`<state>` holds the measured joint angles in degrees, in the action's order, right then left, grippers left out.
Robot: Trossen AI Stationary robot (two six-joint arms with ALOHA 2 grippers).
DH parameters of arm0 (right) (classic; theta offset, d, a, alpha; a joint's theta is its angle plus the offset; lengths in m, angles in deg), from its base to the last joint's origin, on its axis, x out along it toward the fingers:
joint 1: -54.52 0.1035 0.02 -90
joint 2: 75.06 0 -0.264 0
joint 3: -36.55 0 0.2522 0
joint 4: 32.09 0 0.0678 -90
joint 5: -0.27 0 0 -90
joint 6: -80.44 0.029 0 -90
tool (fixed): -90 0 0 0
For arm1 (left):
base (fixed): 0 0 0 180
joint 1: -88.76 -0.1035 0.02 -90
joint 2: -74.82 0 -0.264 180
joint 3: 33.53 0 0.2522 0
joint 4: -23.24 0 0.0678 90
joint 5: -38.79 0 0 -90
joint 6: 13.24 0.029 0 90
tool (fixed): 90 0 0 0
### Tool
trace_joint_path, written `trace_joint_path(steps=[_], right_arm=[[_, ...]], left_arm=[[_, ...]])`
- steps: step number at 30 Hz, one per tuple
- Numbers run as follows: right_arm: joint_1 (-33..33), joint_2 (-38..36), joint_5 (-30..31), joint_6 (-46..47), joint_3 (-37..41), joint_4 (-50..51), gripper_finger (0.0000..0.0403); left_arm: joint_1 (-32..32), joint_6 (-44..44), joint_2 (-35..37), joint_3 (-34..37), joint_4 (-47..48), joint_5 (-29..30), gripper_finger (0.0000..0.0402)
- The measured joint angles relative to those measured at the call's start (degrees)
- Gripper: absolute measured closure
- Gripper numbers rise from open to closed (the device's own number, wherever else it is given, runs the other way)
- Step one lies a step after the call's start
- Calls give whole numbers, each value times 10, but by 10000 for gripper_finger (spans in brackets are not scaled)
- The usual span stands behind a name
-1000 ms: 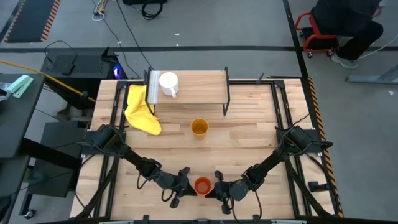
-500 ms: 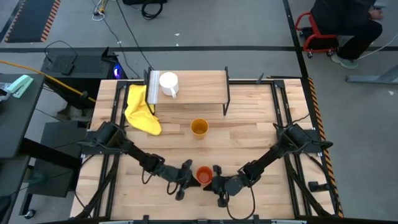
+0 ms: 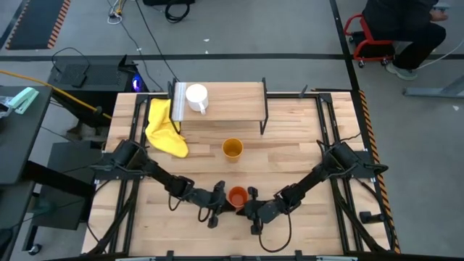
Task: Stack small to large cups/mugs on shelf
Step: Put the orange cup on the shelf
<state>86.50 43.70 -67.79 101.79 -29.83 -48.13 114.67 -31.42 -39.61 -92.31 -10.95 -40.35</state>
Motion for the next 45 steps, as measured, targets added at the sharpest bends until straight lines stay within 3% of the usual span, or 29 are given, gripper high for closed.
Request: trace_joint_path(steps=[16,25,34,41,45], right_arm=[[10,-17,3,7,0,46,392],[56,-121,62,48,0,188,393],[88,-224,135,167,0,369,391],[85,-282,137,192,0,395,389],[72,-325,110,191,0,407,387]], left_arm=[[-6,8,0,0,49,-1,374],[-6,-9,0,0,68,0,373],[-6,-22,7,1,113,0,372],[-6,-40,33,31,121,28,377],[-6,-51,47,47,122,45,371]])
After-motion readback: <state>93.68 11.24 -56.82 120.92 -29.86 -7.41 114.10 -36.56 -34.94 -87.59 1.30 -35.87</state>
